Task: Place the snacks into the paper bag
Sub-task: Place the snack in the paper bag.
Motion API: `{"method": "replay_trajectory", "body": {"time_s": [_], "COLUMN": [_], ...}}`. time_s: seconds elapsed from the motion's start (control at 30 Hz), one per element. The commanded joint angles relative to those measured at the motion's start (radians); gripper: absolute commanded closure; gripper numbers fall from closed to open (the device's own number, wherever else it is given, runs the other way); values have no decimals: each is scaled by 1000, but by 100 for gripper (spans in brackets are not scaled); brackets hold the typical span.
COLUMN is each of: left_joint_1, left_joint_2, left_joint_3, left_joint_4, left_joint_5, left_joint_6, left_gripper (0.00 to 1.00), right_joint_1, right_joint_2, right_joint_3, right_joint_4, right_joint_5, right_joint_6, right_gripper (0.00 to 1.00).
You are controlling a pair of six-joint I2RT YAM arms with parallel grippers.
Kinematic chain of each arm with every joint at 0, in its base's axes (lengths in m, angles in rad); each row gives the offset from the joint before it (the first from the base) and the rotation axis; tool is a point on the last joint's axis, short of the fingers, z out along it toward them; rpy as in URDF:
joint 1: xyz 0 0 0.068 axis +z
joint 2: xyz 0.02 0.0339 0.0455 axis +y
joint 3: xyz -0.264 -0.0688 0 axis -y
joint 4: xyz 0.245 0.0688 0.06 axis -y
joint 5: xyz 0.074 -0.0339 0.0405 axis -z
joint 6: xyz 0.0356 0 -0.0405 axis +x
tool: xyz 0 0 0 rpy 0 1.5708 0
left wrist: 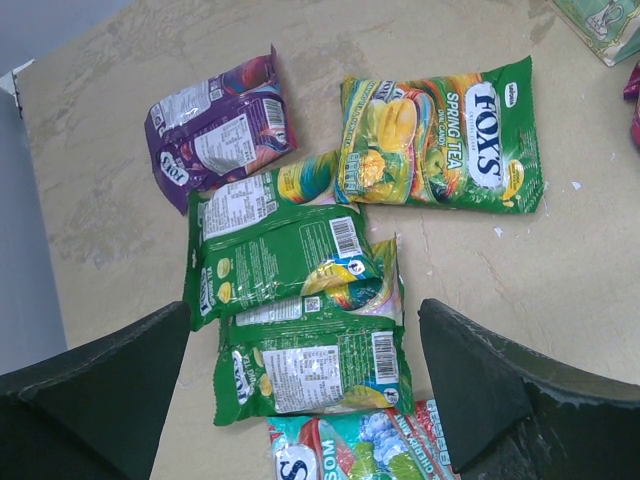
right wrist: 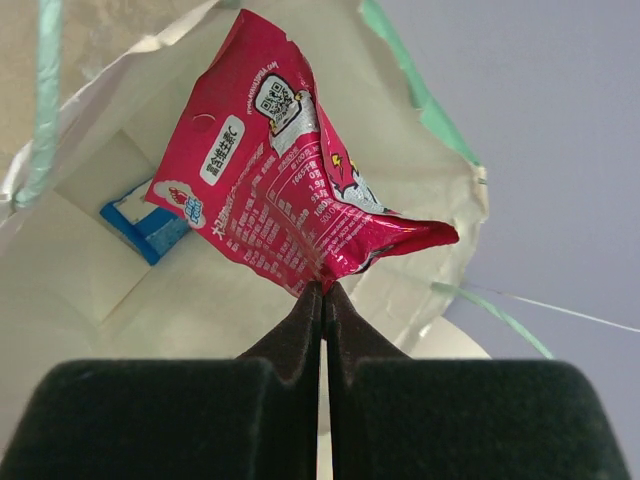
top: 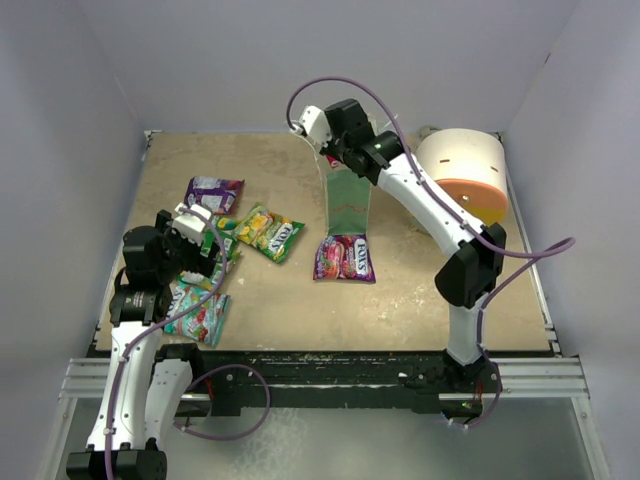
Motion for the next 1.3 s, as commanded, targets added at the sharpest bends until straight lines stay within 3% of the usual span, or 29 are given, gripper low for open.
{"method": "replay_trajectory", "body": {"time_s": [0.0,0.47,0.9,1.27], "left_joint_1": [7,8,7,7], "left_joint_2": [-10,-13,-2,-1], "left_joint_3": [-4,-6,-10,-10], "left_joint_4": [37,39,41,39], "left_joint_5": [28,30,36,39], "left_joint_6": [14,16,19,19], "left_gripper": [1,1,1,1], "right_joint_1": [2,-40,-85,-110], "right_joint_2": [21,110,86,177], "right_joint_3": [52,119,239,364], "right_joint_4": [-39,-53,-181,-240], "right_joint_5": [14,7,-275,-270], "right_joint_6": [-15,5,118,118], "right_gripper": [100,100,100,100]}}
